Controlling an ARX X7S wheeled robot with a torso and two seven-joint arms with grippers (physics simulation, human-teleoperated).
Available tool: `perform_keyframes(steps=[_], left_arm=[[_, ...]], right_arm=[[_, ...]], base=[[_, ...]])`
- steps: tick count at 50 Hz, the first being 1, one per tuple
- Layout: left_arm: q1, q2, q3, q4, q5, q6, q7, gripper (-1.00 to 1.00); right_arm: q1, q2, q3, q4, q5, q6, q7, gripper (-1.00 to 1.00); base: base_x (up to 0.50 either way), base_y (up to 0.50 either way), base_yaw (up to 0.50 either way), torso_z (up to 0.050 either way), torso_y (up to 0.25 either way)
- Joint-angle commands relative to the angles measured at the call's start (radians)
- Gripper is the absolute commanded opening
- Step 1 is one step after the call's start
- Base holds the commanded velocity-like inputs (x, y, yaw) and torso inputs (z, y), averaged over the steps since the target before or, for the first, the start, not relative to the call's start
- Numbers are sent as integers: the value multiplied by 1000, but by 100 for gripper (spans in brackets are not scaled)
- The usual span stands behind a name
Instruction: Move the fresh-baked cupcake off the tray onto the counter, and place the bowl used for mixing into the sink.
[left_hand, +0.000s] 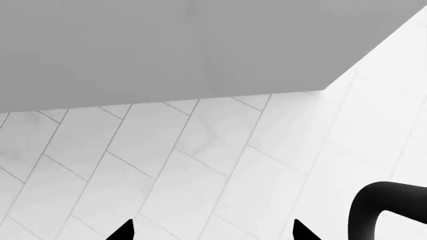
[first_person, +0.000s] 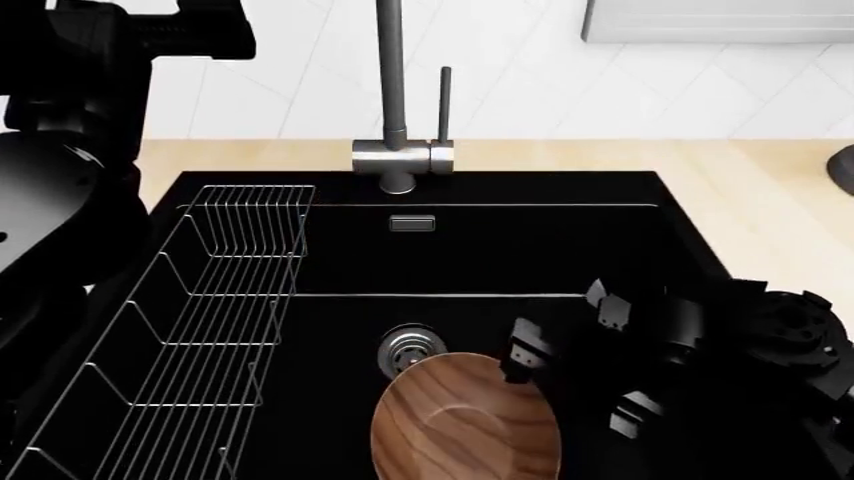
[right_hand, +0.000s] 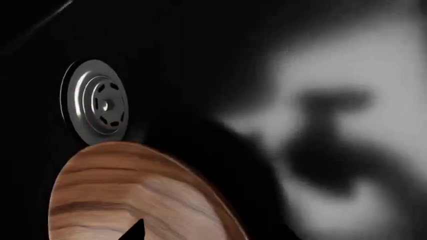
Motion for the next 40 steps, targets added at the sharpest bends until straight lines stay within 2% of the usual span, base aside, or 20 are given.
perform_keyframes(steps=[1,7,11,20,23,29,30,33,36,37,38,39,40], left_arm=[[-12,-2,-3,8,-6,-7,-4,100],[-43,-1,-3,13,-11,-22,-1,100],[-65,-19,-15,45,-30,-51,-16,100],[-198,-101,-70,139,-104,-172,-62,100],[-188,-144,-92,194,-163,-227,-93,100],[-174,-292,-187,326,-418,-390,-211,100],[-198,-348,-218,356,-532,-433,-244,100],[-238,-463,-275,375,-709,-478,-303,100],[-286,-613,-318,409,-936,-512,-254,100],[-283,-666,-342,407,-950,-524,-238,100],[-309,-757,-399,402,-1029,-543,-150,100],[-323,-818,-432,410,-1065,-571,-99,100],[-229,-819,-582,371,-1156,-689,-118,100]], right_arm=[[59,59,26,-90,-5,-36,74,100],[117,133,84,-227,-14,-91,107,100],[173,183,190,-324,-67,-202,50,100],[304,251,333,-468,-76,-315,79,100],[278,288,338,-534,-69,-342,89,100],[204,407,371,-736,-39,-446,76,100],[189,463,399,-820,-22,-497,57,100],[139,572,426,-952,19,-589,5,100],[70,728,426,-1044,89,-673,-163,100],[52,773,417,-1061,110,-678,-229,100],[49,840,415,-1100,143,-741,-322,100],[63,840,430,-1124,193,-796,-366,100],[96,840,463,-1172,207,-884,-352,100]], base=[[0,0,0,15,0],[0,0,0,0,0],[0,0,0,0,0],[0,0,0,0,1],[0,0,0,0,0],[0,0,0,0,0],[0,0,0,0,0],[0,0,0,0,0],[0,0,0,0,0],[0,0,0,0,0],[0,0,0,0,0],[0,0,0,0,0],[0,0,0,0,0]])
